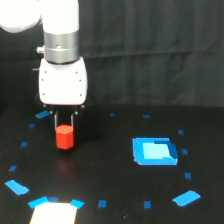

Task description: Pick up the red object from the table

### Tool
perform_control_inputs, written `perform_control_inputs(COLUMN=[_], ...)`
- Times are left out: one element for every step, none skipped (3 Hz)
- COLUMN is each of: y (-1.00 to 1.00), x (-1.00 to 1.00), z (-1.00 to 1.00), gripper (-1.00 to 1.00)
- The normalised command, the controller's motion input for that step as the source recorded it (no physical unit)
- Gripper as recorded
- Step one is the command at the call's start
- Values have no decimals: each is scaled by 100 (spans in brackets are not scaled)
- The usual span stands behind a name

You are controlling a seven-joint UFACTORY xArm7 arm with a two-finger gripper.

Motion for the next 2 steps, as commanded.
perform_control_inputs(y=[-19,3], x=[4,4], z=[92,93], gripper=[-99,-98])
